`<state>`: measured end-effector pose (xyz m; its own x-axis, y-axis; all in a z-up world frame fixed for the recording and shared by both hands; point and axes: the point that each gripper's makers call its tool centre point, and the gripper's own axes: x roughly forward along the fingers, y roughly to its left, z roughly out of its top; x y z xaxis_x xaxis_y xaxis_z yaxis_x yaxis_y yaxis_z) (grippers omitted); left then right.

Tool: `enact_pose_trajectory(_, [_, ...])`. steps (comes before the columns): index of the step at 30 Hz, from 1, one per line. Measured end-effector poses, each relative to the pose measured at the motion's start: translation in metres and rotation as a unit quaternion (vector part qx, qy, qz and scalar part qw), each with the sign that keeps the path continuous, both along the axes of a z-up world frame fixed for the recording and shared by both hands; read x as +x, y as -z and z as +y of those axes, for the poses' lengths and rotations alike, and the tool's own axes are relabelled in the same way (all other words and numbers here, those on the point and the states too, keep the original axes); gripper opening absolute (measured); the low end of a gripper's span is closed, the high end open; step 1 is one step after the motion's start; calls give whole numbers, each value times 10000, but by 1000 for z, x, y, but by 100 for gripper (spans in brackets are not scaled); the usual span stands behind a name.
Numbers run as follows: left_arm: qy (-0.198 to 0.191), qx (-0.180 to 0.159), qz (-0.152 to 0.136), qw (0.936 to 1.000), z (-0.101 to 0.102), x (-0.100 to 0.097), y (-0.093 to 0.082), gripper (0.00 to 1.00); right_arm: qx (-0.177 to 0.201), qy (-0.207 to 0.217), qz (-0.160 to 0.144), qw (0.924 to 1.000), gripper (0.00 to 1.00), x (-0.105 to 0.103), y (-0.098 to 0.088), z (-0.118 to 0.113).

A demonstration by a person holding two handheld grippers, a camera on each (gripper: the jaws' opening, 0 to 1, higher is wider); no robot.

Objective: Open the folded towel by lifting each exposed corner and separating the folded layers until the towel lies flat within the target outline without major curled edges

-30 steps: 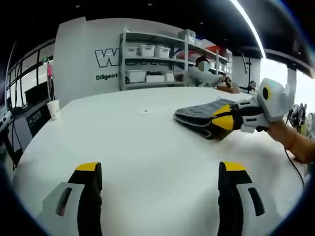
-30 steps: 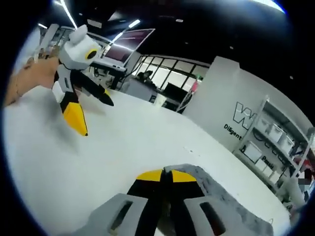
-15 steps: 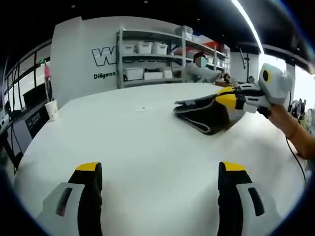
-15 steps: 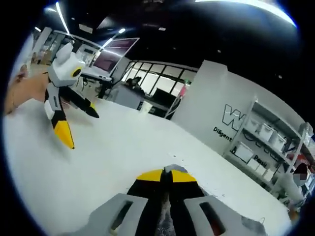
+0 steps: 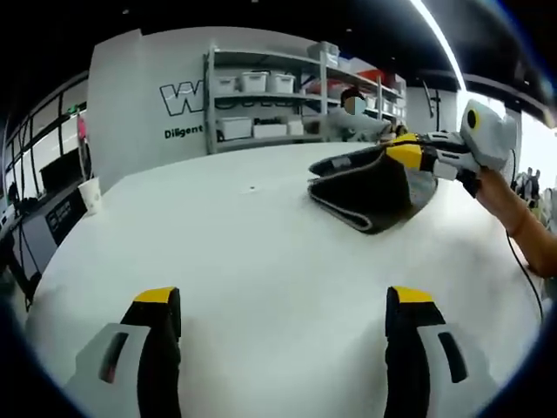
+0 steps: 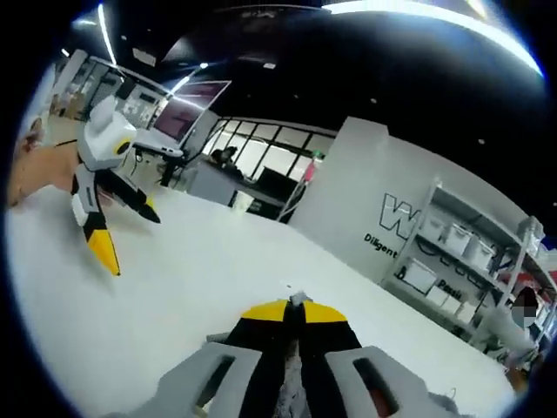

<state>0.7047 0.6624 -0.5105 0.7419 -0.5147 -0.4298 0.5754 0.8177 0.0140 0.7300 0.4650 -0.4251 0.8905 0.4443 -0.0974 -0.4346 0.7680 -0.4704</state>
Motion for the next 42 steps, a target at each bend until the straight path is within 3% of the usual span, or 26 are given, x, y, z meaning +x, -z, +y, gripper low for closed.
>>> enact_pose_trajectory(20, [-22, 60, 9, 10000, 1, 0, 2, 95, 459, 467, -560, 9963, 0, -6, -37, -55])
enact_pose_trajectory(29, [-42, 84, 31, 10000, 3, 2, 3, 95, 790, 935, -784, 9894, 0, -6, -55, -98])
enact_pose_trajectory(42, [-46, 101, 49, 9999, 3, 1, 5, 95, 934, 1387, -1008, 9808, 0, -15, -66, -147])
